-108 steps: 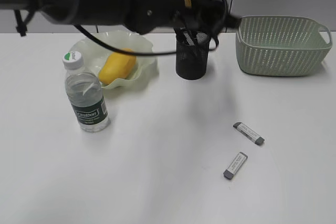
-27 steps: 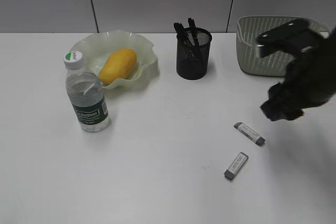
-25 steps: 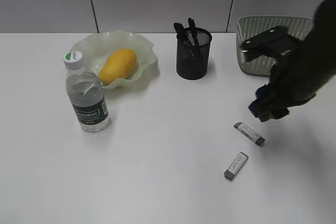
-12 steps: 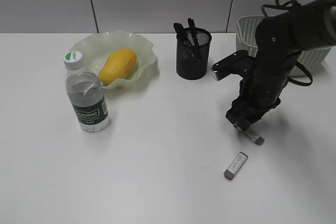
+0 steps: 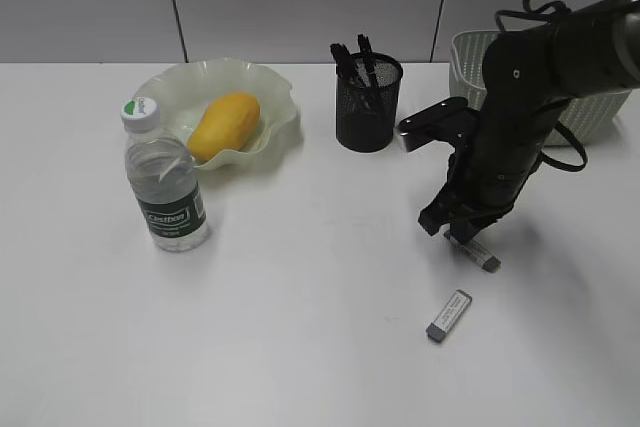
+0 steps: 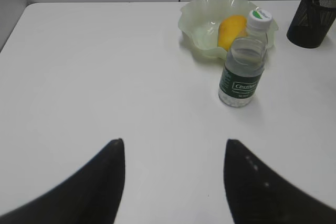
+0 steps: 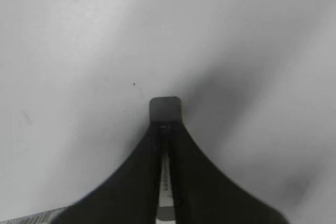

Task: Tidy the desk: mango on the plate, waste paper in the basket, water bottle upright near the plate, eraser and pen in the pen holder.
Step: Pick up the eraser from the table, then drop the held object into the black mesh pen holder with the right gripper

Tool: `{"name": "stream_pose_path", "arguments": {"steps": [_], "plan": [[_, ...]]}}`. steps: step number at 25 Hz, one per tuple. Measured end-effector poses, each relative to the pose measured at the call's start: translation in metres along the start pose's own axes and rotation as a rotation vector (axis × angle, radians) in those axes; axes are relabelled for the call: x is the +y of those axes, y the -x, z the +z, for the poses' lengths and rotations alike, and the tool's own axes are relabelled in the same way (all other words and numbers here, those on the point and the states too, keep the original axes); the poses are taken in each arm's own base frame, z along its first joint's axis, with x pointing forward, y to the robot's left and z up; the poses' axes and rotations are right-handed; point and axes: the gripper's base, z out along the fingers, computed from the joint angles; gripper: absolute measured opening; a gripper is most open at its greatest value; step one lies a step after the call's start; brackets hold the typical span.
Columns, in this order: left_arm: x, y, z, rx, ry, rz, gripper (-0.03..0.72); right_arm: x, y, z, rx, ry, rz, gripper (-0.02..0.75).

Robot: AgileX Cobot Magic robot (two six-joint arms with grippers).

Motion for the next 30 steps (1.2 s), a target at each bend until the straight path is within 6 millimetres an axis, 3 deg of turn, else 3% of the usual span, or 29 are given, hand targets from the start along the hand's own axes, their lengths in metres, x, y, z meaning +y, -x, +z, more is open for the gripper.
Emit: {"name": "stream_pose_path", "arguments": {"steps": [2,5,6,9,13,16,18,21,23,28,30], "plan": [[0.000,0.000,0.000,0.000,0.000,0.000,0.445,0.000,0.001,-0.002,-0.011,-0.002,-0.005,0.134],[0.000,0.000,0.000,0.000,0.000,0.000,0.445,-0.001,0.001,-0.005,-0.027,-0.004,-0.029,0.405],[0.000,0.000,0.000,0.000,0.000,0.000,0.445,0.000,0.001,-0.007,-0.030,-0.004,-0.033,0.463],[0.000,0.000,0.000,0.000,0.000,0.000,0.445,0.000,0.002,-0.007,-0.041,0.001,-0.045,0.532],[0.000,0.000,0.000,0.000,0.000,0.000,0.445,0.001,0.000,0.005,-0.017,0.012,-0.062,0.490],[0.000,0.000,0.000,0.000,0.000,0.000,0.445,0.001,0.001,0.007,-0.017,0.015,-0.059,0.331],[0.000,0.000,0.000,0.000,0.000,0.000,0.445,0.001,0.001,0.007,-0.019,0.015,-0.062,0.176],[0.000,0.000,0.000,0.000,0.000,0.000,0.445,0.002,0.003,0.003,-0.055,0.017,-0.048,0.163],[0.000,0.000,0.000,0.000,0.000,0.000,0.445,0.001,0.013,-0.016,-0.193,0.010,-0.014,0.163],[0.000,0.000,0.000,0.000,0.000,0.000,0.445,-0.009,0.060,-0.117,-1.011,-0.135,0.104,0.162],[0.000,0.000,0.000,0.000,0.000,0.000,0.445,-0.014,0.070,-0.133,-1.246,-0.188,0.145,0.162]]}}
